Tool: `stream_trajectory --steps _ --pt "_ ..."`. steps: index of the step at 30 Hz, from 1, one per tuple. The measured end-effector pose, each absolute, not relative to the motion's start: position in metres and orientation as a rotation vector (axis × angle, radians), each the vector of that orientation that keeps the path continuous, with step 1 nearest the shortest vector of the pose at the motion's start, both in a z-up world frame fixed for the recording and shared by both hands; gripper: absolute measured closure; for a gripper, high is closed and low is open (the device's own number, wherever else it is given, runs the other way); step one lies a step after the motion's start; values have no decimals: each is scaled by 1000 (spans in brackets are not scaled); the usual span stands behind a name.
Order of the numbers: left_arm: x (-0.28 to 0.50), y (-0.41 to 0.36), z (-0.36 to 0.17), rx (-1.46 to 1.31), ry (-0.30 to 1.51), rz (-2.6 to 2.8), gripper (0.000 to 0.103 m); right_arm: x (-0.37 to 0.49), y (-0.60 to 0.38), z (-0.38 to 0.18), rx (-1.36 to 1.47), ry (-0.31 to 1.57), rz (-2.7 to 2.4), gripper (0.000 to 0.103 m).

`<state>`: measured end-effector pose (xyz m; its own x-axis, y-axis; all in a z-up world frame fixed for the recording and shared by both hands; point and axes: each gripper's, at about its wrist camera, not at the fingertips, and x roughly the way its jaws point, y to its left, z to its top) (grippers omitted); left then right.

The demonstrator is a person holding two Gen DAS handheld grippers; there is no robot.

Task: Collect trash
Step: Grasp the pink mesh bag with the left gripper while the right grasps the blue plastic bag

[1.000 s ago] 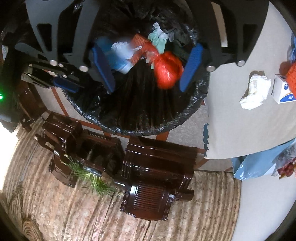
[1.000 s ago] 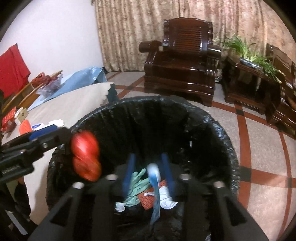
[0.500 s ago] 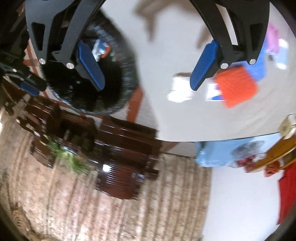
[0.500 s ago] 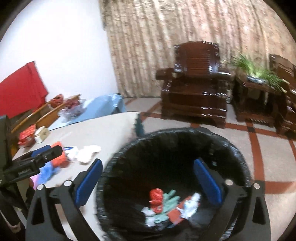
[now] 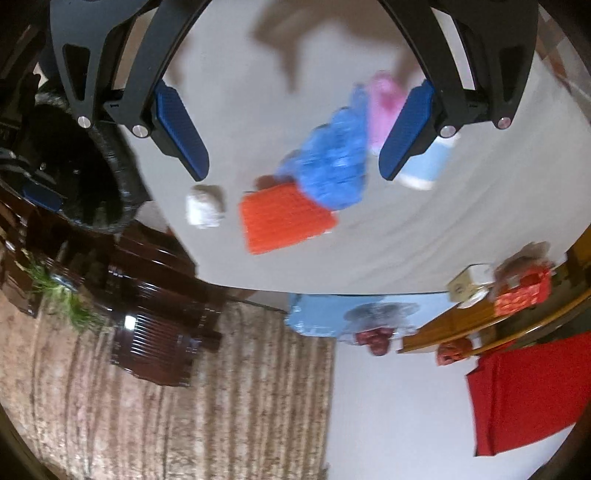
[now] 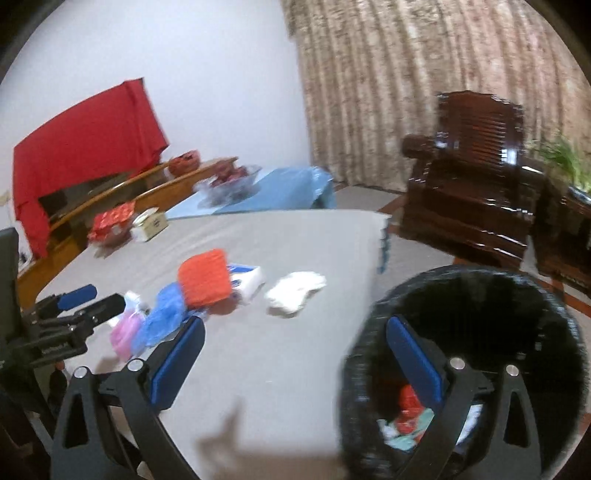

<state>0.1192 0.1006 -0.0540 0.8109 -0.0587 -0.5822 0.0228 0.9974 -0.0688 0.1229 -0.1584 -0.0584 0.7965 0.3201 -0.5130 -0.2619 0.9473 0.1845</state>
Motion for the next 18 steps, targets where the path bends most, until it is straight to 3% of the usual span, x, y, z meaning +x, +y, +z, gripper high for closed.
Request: stream_trajectory --steps 7,13,18 --pt "117 146 -73 -87 649 42 13 133 -120 -78 66 596 358 6" --pt "122 161 -100 -99 713 63 25 143 -107 -90 50 611 357 6" --pt "128 164 -129 -90 782 71 42 147 -94 -101 27 633 376 6"
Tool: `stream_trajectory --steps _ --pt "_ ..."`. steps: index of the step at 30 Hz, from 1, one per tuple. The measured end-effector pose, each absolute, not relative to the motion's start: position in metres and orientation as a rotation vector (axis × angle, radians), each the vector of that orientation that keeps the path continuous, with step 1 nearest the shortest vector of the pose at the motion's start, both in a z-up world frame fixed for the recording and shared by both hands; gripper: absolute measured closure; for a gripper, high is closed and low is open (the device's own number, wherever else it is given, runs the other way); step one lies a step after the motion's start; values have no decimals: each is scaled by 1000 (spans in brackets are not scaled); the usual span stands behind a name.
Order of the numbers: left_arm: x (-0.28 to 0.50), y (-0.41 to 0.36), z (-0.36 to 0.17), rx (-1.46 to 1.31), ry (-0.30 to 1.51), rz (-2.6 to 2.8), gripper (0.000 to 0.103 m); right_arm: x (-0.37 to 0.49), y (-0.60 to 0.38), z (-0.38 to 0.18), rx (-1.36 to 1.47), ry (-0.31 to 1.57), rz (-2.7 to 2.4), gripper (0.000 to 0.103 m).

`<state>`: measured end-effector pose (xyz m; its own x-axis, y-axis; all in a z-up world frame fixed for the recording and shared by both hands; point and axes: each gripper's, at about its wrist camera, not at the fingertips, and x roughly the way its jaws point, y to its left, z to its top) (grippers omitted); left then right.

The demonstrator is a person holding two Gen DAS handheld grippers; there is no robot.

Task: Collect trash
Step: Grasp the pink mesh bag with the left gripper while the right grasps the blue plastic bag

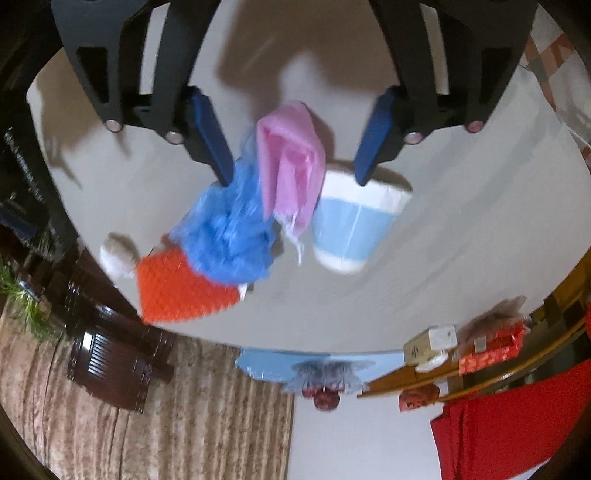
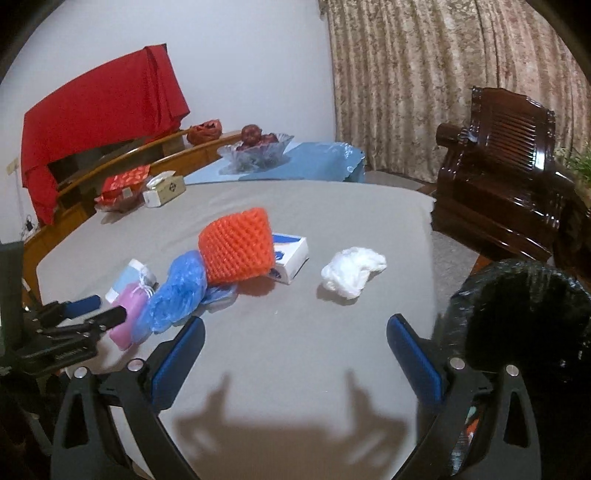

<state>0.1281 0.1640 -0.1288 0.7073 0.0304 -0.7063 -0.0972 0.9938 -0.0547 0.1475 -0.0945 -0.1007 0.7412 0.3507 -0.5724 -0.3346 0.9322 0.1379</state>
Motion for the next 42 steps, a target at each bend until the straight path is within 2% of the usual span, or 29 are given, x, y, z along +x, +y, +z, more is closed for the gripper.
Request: stream_trajectory --steps 4,6,7,9,10,24,31,39,42 --pt "130 167 -146 -100 825 70 48 150 -86 -109 4 651 390 6" --pt "131 167 -153 -112 843 61 55 151 -82 -112 1 660 400 7" --pt "131 167 -157 -119 856 51 62 151 -81 -113 2 663 404 7" --pt "129 167 -158 -117 849 52 70 151 -79 -114 3 669 411 8" --pt "129 168 -157 -128 852 38 81 151 -78 -115 2 672 417 9" --pt "102 182 -112 -172 746 58 81 149 -35 -104 2 649 504 13" --pt "107 200 -107 -171 725 110 81 166 7 -102 11 637 548 13" --pt "122 217 -112 -188 716 145 81 191 39 -117 20 677 537 21" --pt "123 218 -113 -187 714 145 81 197 46 -125 13 707 533 27"
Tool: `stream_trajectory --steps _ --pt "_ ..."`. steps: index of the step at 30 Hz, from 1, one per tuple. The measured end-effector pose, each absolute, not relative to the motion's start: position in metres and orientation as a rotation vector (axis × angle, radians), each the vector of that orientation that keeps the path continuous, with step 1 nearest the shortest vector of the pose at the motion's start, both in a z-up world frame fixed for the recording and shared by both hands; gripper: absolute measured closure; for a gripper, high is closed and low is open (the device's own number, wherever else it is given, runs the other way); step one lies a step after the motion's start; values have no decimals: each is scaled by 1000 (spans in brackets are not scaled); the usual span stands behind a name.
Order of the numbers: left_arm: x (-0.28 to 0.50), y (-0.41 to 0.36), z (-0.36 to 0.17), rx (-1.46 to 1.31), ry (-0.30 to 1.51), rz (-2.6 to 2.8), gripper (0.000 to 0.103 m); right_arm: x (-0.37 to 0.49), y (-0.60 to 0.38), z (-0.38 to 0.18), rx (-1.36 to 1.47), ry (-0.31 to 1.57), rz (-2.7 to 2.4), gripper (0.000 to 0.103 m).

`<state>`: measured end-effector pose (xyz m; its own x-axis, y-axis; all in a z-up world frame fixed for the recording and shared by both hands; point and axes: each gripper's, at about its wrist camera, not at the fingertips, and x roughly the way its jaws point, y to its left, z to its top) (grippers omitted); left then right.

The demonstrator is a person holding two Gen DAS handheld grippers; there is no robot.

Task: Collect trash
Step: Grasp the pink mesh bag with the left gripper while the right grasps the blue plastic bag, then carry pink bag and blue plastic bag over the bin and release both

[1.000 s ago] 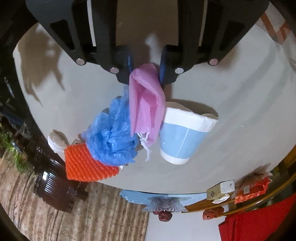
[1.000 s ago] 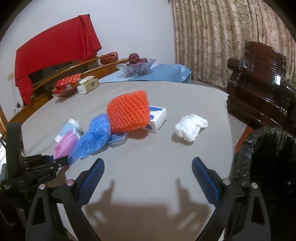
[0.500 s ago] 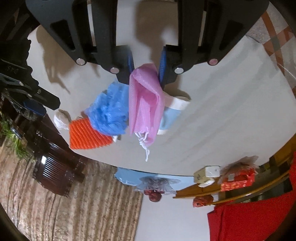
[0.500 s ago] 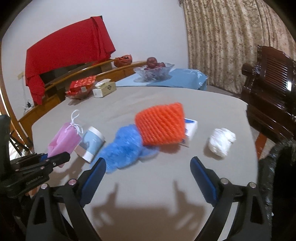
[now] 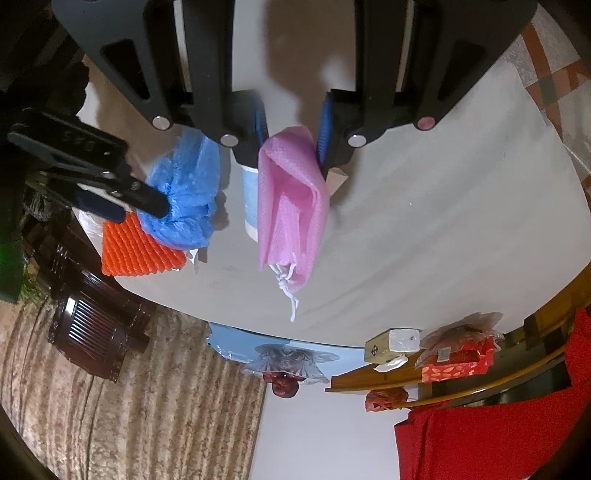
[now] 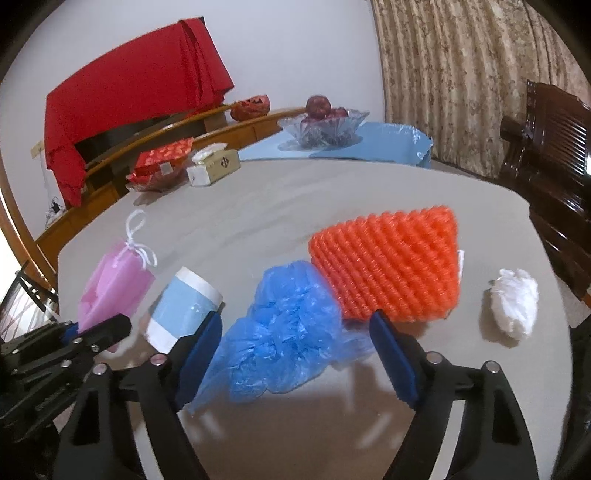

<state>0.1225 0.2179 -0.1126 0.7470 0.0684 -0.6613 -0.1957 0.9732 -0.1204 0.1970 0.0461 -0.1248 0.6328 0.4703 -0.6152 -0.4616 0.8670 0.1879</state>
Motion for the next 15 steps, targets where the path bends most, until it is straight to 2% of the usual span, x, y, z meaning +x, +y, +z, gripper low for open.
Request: stream_trajectory --steps 4,8,10,15 --pt "123 218 -113 -191 713 145 81 200 60 -137 -9 757 559 43" --pt "124 222 -113 -195 715 148 81 205 68 -144 -4 804 595 70" --pt "124 222 -112 -196 713 151 81 203 66 -141 4 799 602 78" --pt "121 219 -103 -193 694 148 81 192 58 -125 22 773 642 83"
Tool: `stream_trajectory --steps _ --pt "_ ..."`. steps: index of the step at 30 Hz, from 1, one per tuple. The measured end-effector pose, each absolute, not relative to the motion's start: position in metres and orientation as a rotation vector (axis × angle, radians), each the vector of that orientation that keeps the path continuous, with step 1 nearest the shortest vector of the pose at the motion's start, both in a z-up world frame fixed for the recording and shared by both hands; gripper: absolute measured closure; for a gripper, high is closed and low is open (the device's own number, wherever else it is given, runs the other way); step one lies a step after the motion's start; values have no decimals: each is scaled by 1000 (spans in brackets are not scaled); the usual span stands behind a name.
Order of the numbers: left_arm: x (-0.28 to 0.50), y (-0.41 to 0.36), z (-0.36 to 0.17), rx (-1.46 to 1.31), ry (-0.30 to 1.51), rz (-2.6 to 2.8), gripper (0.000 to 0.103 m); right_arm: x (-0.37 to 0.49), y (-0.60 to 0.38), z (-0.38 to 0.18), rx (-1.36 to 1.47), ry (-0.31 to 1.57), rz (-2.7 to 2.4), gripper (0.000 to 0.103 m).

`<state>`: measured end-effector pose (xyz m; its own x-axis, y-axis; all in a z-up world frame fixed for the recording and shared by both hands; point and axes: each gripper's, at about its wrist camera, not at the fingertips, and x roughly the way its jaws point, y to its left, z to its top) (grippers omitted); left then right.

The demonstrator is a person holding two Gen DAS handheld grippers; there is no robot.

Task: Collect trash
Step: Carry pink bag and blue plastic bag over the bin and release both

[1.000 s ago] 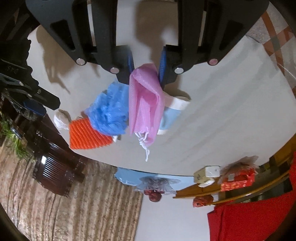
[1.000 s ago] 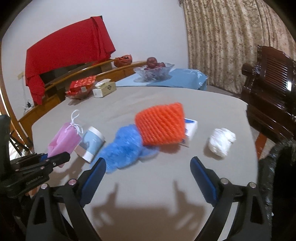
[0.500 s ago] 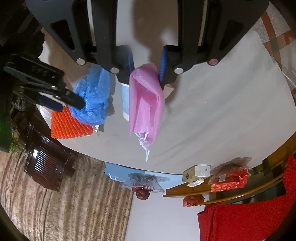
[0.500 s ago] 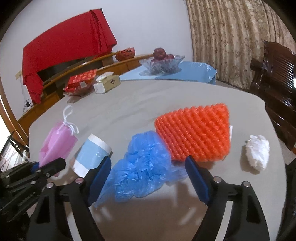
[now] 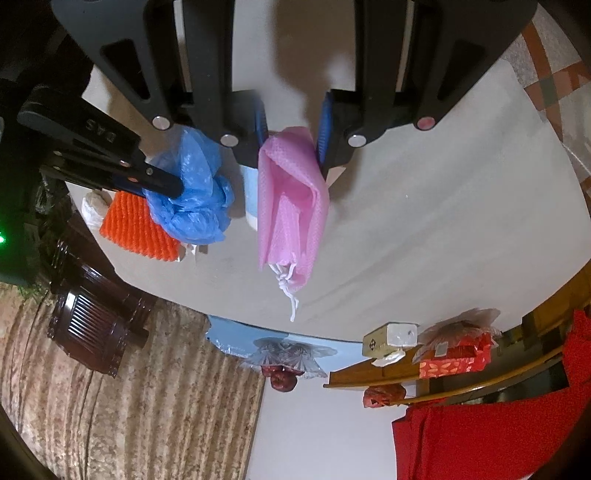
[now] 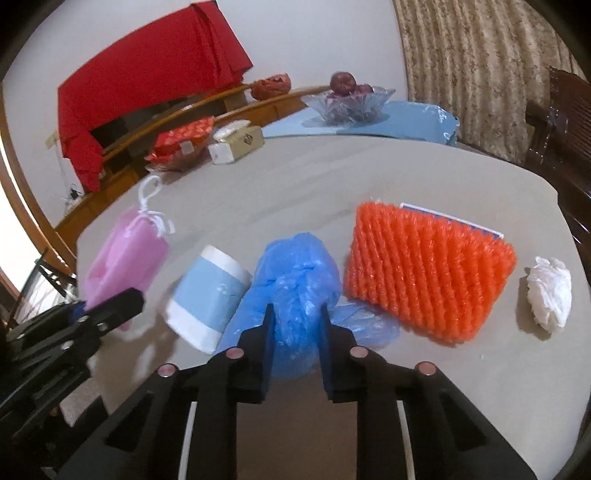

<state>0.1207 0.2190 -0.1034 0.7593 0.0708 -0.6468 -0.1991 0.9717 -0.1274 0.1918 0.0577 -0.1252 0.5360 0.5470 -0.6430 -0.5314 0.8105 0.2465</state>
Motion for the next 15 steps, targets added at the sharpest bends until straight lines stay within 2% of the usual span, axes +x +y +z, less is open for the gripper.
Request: stream_trajectory --steps 15 --pt "108 176 -69 -158 652 81 81 150 7 -63 70 640 623 83"
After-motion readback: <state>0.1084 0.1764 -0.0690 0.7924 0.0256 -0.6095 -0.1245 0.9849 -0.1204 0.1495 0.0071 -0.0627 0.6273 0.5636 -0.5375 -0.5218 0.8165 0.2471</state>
